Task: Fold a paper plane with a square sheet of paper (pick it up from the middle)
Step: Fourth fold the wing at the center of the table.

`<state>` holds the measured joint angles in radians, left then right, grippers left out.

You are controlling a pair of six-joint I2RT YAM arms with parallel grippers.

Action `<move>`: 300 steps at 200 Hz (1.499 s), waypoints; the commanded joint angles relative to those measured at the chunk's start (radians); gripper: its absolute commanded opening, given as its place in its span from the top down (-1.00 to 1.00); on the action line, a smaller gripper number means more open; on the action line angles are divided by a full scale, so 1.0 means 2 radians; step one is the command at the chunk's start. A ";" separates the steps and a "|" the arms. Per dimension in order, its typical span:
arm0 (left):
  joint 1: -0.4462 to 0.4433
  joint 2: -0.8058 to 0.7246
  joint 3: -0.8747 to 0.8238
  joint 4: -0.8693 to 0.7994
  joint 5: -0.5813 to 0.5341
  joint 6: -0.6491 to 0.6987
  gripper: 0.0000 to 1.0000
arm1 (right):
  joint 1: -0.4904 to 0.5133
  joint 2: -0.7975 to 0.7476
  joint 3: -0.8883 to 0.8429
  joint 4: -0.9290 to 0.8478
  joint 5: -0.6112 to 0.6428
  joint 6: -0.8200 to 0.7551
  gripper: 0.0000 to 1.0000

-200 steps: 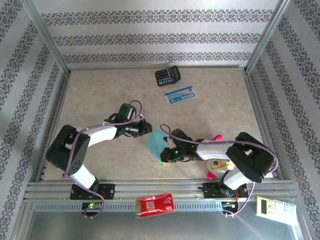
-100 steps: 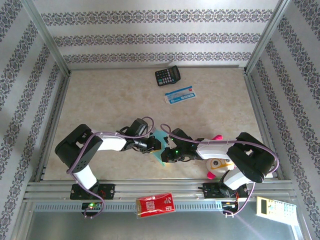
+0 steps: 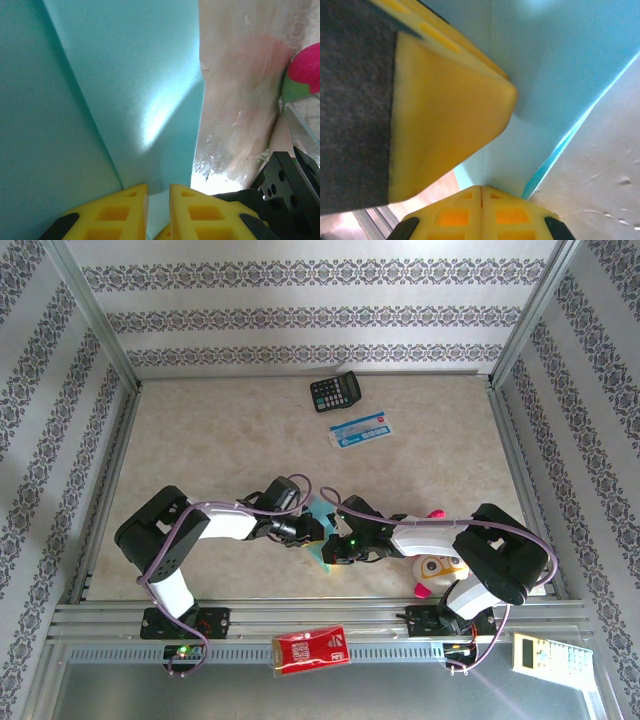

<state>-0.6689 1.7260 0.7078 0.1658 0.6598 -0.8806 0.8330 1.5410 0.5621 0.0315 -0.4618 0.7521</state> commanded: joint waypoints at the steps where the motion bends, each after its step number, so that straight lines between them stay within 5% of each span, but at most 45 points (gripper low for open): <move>1: 0.019 0.014 0.020 -0.039 -0.027 0.034 0.60 | -0.003 0.027 -0.020 -0.096 0.035 -0.012 1.00; 177: 0.112 0.060 0.103 -0.096 -0.009 0.099 0.59 | 0.000 0.034 -0.023 -0.098 0.032 -0.016 1.00; 231: 0.071 -0.036 0.023 -0.025 0.000 0.043 0.57 | 0.000 0.042 -0.020 -0.092 0.032 -0.017 1.00; 300: 0.032 0.017 0.047 0.001 0.021 0.025 0.55 | 0.000 0.040 -0.018 -0.095 0.036 -0.017 1.00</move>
<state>-0.5938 1.7191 0.7712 0.1215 0.6807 -0.8101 0.8284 1.5566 0.5743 0.0185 -0.4839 0.7357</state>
